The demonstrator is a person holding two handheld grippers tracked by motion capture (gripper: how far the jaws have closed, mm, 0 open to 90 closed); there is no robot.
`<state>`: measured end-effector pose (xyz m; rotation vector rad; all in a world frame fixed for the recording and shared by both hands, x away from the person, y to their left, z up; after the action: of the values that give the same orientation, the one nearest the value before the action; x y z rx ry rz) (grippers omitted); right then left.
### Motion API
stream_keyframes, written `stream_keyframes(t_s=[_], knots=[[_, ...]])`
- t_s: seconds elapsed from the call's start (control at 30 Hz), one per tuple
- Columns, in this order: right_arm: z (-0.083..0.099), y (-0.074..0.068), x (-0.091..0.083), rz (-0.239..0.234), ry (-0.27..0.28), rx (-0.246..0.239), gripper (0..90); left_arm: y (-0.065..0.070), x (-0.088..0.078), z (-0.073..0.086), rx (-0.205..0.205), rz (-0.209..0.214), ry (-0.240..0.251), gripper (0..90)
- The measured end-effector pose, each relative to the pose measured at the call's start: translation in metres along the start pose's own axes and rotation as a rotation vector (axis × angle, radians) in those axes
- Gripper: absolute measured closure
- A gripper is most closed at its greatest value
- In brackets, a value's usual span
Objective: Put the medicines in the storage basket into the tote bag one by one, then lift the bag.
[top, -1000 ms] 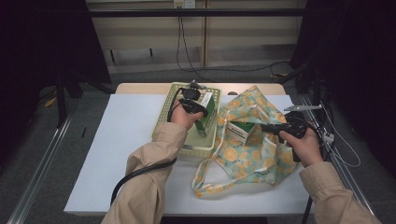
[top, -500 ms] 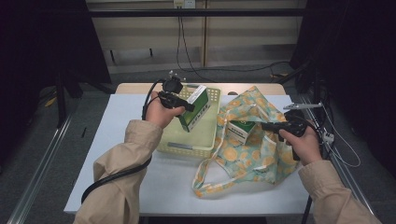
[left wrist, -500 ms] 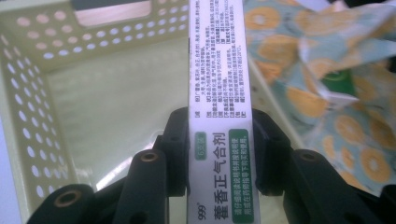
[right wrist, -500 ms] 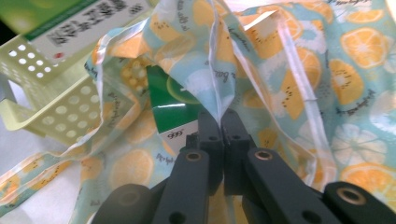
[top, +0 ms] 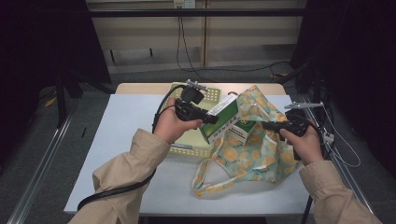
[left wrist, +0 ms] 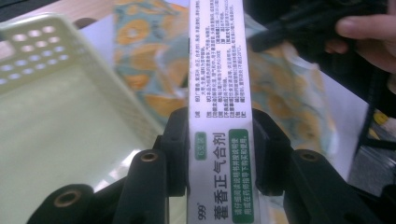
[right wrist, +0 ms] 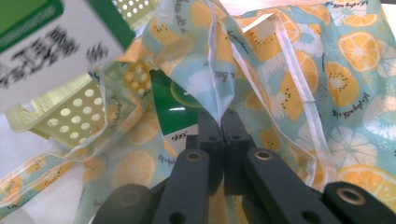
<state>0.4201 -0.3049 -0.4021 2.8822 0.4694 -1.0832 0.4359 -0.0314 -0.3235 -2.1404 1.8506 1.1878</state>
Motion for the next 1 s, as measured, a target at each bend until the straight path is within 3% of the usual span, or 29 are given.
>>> stream_keyframes(t_s=[0.17, 0.43, 0.53, 0.7, 1.0], knots=[[-0.003, -0.001, -0.004, 0.003, 0.007, -0.006, 89.2, 0.017, 0.015, 0.003, 0.032, 0.047, -0.020, 63.3], [-0.005, -0.001, -0.009, 0.008, 0.015, -0.006, 89.2, 0.032, 0.040, 0.018, 0.073, 0.098, -0.090, 63.3], [-0.005, -0.001, -0.011, 0.009, 0.018, -0.009, 89.2, 0.033, 0.050, 0.023, 0.078, 0.116, -0.113, 63.3], [-0.005, -0.003, -0.012, 0.006, 0.017, -0.015, 89.2, 0.030, 0.065, 0.029, 0.079, 0.088, -0.148, 63.2], [-0.010, -0.004, -0.018, 0.007, 0.027, -0.016, 89.2, 0.020, 0.087, 0.032, 0.053, 0.084, -0.156, 63.2]])
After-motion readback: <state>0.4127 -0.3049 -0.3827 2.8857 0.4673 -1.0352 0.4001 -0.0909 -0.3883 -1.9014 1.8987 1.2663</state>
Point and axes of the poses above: each handheld gripper's, and its own axes: x roughly forward along the jaws, z roughly out of its underside, y roughly to its right, the point moved 5 cm from there along x, roughly forward along the jaws, and after that the axes turned 15 degrees about z, right-handed, at the moved point
